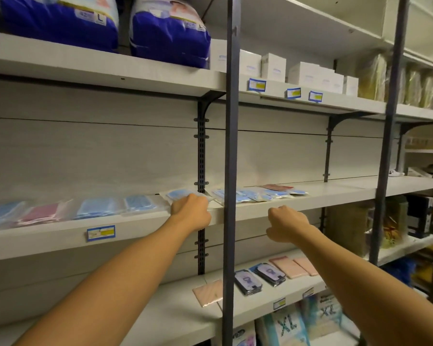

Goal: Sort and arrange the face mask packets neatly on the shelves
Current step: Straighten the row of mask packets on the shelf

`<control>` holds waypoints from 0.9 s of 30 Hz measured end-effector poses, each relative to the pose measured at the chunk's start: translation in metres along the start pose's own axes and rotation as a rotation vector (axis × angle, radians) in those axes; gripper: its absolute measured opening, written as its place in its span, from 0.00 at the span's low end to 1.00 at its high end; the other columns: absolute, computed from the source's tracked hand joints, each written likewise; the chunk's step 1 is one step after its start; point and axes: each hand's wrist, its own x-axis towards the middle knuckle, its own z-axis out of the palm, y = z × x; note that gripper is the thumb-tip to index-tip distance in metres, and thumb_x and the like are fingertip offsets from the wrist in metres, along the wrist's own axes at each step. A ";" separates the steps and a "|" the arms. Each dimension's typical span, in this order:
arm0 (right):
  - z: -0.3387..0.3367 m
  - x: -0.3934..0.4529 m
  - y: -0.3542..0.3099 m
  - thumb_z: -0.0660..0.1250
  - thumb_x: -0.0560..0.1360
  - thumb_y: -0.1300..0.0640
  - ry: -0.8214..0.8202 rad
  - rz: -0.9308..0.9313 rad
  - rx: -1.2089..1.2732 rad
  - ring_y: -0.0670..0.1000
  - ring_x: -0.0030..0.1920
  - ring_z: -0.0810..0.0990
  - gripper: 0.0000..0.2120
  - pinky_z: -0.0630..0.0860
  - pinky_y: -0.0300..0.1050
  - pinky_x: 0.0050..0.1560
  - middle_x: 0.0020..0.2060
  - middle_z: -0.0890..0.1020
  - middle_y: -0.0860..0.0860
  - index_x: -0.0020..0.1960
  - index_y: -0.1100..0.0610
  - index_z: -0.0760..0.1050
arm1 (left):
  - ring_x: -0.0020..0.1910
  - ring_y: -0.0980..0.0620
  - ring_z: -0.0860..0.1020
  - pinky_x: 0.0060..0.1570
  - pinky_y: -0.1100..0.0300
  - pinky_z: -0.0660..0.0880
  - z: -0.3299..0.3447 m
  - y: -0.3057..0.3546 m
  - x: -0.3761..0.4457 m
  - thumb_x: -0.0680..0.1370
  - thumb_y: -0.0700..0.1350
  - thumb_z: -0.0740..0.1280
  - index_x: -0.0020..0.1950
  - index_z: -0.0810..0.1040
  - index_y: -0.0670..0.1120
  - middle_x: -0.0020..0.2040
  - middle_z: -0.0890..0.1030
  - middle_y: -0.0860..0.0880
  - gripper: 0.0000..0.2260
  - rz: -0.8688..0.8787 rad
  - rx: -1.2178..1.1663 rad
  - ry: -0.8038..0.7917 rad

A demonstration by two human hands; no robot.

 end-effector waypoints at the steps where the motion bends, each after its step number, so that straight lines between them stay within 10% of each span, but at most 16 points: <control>1: 0.002 0.003 0.007 0.67 0.78 0.53 -0.001 0.003 -0.001 0.51 0.44 0.79 0.08 0.80 0.43 0.45 0.44 0.77 0.51 0.53 0.56 0.73 | 0.43 0.48 0.77 0.37 0.57 0.74 0.002 0.009 0.006 0.78 0.43 0.61 0.51 0.77 0.46 0.48 0.78 0.49 0.06 0.014 0.002 0.006; 27: 0.045 0.186 0.193 0.65 0.76 0.54 0.034 0.021 -0.111 0.50 0.39 0.75 0.07 0.70 0.40 0.34 0.40 0.74 0.49 0.52 0.55 0.74 | 0.45 0.45 0.75 0.41 0.56 0.71 0.086 0.165 0.214 0.80 0.44 0.62 0.58 0.77 0.46 0.55 0.78 0.45 0.09 -0.027 -0.113 -0.003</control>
